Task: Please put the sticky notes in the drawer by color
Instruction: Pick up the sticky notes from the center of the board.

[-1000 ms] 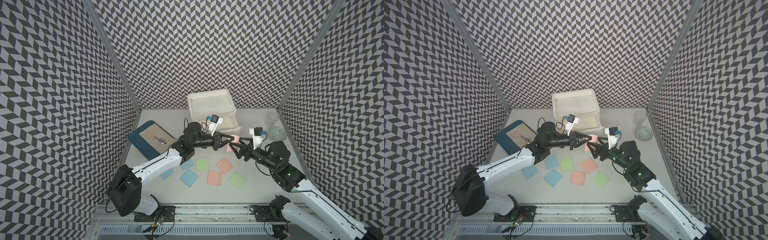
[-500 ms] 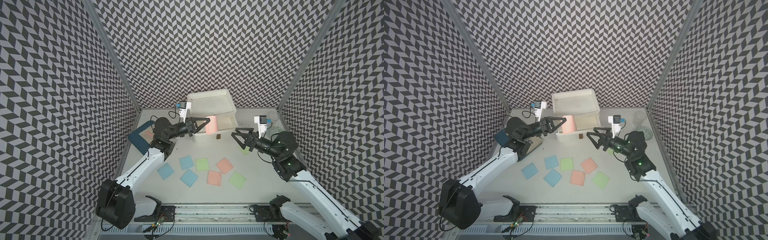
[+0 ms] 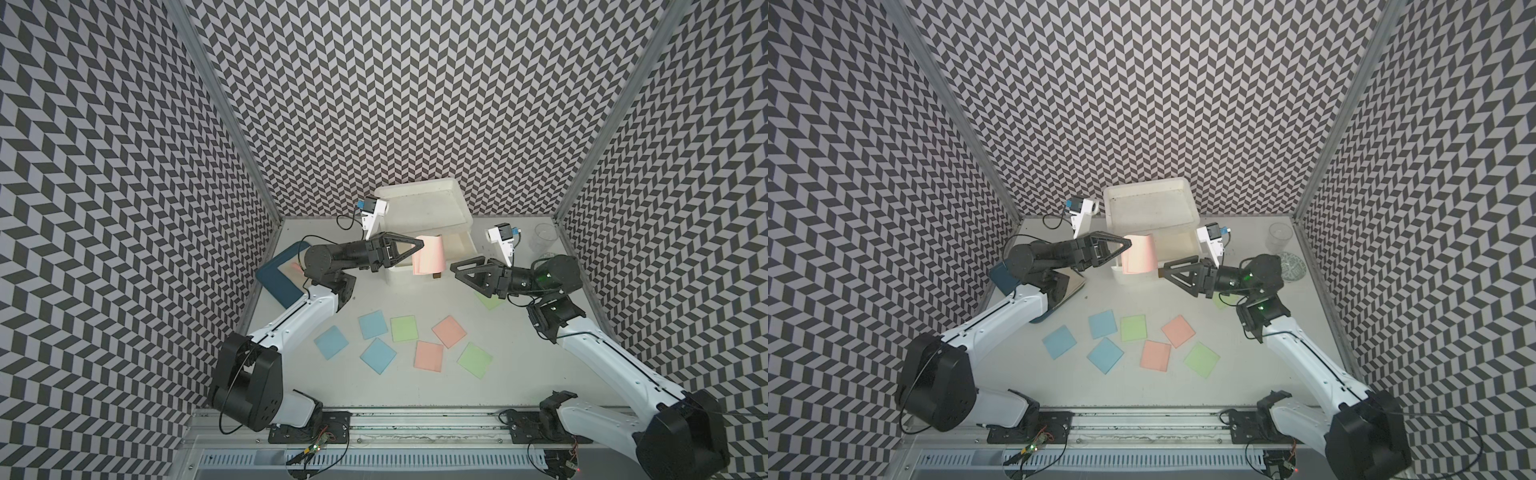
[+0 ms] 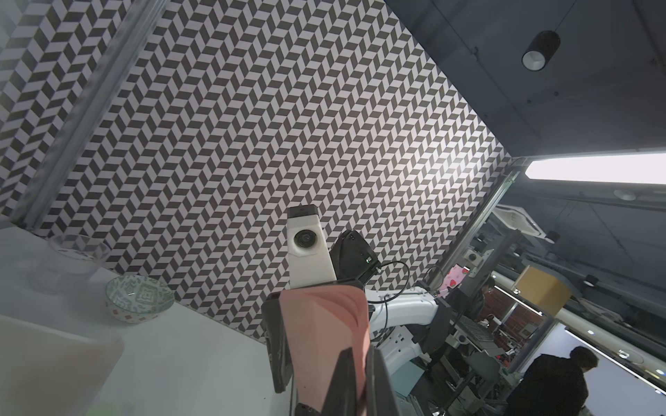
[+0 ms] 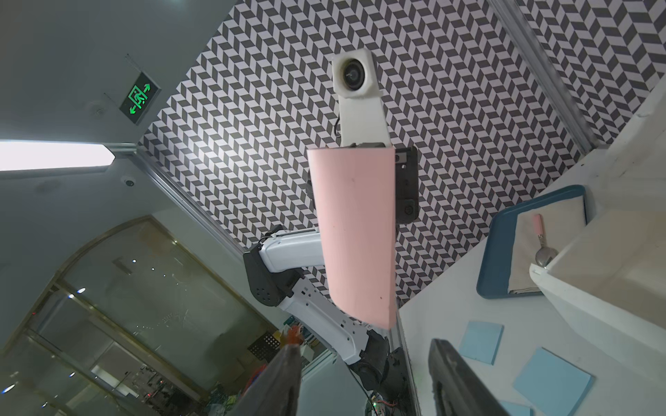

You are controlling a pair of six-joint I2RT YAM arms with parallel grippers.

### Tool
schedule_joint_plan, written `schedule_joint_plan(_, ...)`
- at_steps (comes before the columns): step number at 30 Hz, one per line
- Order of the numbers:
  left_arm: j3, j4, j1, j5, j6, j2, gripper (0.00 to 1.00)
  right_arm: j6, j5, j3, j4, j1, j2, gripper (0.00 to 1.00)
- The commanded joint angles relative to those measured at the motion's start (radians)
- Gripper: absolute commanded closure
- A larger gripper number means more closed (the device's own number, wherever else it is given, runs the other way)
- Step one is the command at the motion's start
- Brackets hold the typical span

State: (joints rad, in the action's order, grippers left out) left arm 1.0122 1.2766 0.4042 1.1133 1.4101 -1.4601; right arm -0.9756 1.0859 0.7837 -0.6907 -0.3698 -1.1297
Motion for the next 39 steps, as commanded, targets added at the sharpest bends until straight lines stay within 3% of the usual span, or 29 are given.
schedule_joint_plan(1,0.012,0.254,0.002,-0.014,0.178,-0.053,1.0,-0.042,0.026,0.022,-0.116,0.004,-0.009,0.42)
schedule_joint_plan(5,0.033,0.348,0.017,-0.018,0.246,-0.104,1.0,-0.082,0.026,0.02,-0.18,0.002,-0.04,0.44)
schedule_joint_plan(11,0.064,0.337,0.046,-0.007,0.237,-0.112,1.0,-0.125,0.023,0.028,-0.257,0.002,-0.112,0.45)
schedule_joint_plan(19,0.058,0.151,0.05,0.011,0.093,-0.058,1.0,-0.201,0.022,0.034,-0.358,0.001,-0.14,0.57)
schedule_joint_plan(26,0.057,0.026,0.046,0.011,0.001,-0.045,1.0,-0.224,0.035,0.011,-0.361,-0.01,-0.088,0.57)
schedule_joint_plan(34,0.057,0.01,0.045,0.01,-0.009,-0.044,1.0,-0.21,0.034,0.008,-0.342,-0.014,-0.074,0.73)
schedule_joint_plan(39,0.056,-0.072,0.043,0.011,-0.067,-0.024,0.97,-0.228,0.045,0.008,-0.362,-0.015,-0.084,0.9)
